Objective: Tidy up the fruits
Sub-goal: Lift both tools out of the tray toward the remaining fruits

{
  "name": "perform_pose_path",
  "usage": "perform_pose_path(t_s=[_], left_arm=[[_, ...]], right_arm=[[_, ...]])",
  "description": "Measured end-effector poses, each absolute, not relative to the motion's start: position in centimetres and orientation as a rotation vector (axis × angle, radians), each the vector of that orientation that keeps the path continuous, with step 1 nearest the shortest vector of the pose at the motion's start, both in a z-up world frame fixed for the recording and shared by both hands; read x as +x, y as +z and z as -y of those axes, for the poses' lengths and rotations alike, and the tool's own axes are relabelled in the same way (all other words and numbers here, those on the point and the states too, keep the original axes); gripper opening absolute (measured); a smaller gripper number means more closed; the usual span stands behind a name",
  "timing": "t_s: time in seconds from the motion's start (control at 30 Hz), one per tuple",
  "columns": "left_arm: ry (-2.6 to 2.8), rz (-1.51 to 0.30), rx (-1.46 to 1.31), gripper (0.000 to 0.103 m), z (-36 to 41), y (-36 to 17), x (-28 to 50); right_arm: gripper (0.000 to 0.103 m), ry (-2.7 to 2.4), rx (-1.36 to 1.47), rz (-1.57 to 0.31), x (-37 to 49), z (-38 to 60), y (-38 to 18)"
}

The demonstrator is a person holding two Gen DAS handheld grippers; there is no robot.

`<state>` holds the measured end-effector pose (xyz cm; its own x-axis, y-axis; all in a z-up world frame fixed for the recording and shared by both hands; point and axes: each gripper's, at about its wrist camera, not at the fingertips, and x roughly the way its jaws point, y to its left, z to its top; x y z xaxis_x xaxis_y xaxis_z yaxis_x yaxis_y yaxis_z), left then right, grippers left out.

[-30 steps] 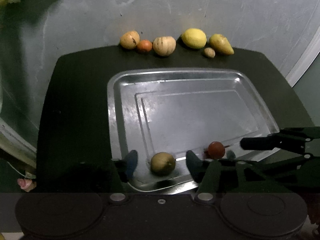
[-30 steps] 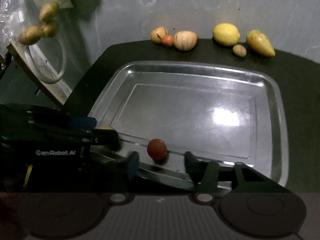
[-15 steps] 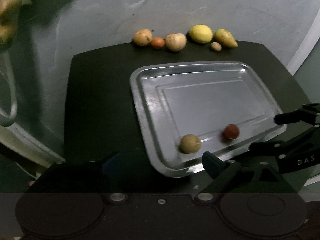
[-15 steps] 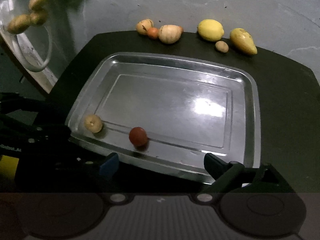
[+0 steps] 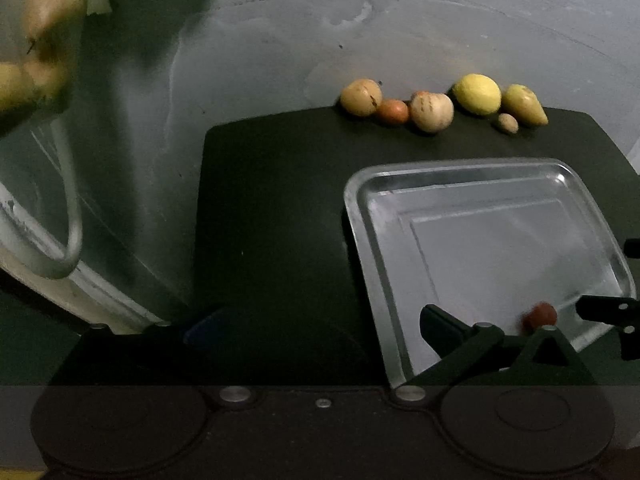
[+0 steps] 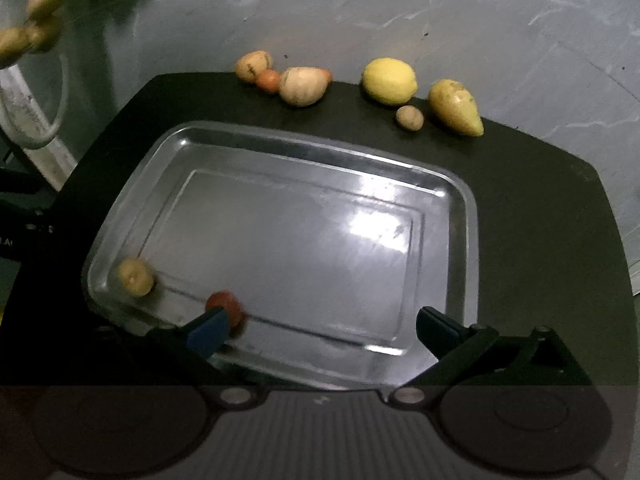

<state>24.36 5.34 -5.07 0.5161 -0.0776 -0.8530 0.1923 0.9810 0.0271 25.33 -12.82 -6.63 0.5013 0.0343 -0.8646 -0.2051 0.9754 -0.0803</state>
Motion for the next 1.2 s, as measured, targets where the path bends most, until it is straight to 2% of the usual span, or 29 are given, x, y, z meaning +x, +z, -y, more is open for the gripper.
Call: perform_pose_path(t_s=[0.83,1.2], left_arm=[[-0.065,-0.905,0.026,0.102,-2.0,-5.0,37.9],[-0.083,-0.92,-0.06,0.102,-0.1,-6.3,43.5]], right_arm=[[0.102,0.16,-0.084,-0.87,33.9,12.4,-6.5],[0.102,0.227,-0.126,-0.83,38.2,9.7,-7.2]])
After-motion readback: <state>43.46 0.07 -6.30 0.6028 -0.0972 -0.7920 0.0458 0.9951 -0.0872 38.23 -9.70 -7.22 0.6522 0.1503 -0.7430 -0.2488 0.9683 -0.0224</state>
